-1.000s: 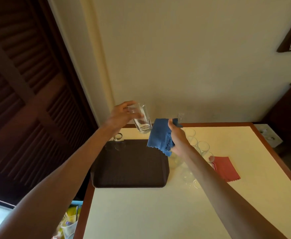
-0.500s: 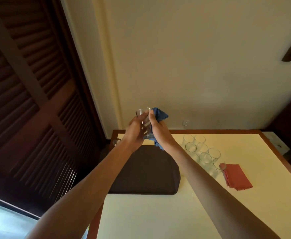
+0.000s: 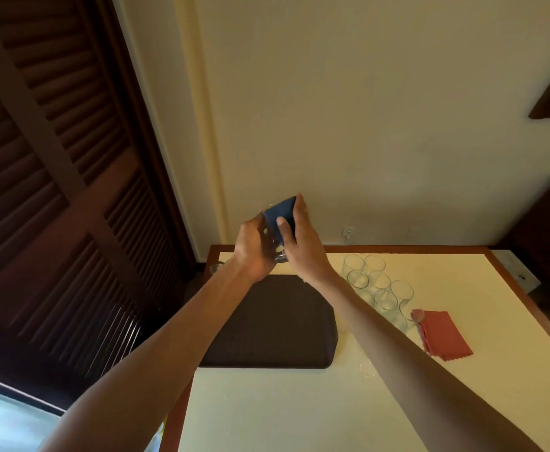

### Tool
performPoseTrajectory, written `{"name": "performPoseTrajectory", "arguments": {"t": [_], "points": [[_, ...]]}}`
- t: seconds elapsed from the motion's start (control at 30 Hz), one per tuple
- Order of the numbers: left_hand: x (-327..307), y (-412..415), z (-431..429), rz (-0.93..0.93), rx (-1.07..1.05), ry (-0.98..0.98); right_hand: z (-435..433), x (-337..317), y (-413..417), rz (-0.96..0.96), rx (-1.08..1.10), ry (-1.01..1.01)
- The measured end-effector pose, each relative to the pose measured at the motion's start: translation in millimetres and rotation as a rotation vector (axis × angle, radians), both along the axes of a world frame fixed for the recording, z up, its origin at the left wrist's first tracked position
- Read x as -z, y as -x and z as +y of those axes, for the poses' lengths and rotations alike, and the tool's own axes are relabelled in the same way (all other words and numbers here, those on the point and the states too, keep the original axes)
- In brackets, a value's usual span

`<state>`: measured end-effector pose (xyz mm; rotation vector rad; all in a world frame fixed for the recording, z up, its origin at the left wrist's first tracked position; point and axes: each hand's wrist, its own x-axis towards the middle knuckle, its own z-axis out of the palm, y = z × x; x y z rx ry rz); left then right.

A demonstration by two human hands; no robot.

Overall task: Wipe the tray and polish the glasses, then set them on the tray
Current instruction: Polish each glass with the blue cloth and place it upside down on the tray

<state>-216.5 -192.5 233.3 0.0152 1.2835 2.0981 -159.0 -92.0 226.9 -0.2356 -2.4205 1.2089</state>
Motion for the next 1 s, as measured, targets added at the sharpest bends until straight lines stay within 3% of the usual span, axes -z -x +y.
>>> {"name": "performPoseTrajectory", "arguments": {"t": [0.23,0.37,0.63,0.83,1.0], "points": [[-17.5,4.7,14.0,0.041,-0.008,0.060,0.9,6.0,8.1,0.161,0.064,0.186],[-22.3,13.4,14.8,0.023,-0.037,0.076,-4.6,20.4,-0.2,0.141,-0.016,0.169],[-10.2,-2.3,31.4,0.101,-0.015,0.084,21.2,-12.5,18.6,0.035,0.163,0.375],[-11.1,14.7,28.2,0.080,-0.040,0.197,-5.5,19.9,-4.8,-0.015,0.112,0.265],[-2.8,18.9,32.8,0.115,-0.090,0.201,3.3,7.9,4.7,-0.007,0.093,0.308]]}}
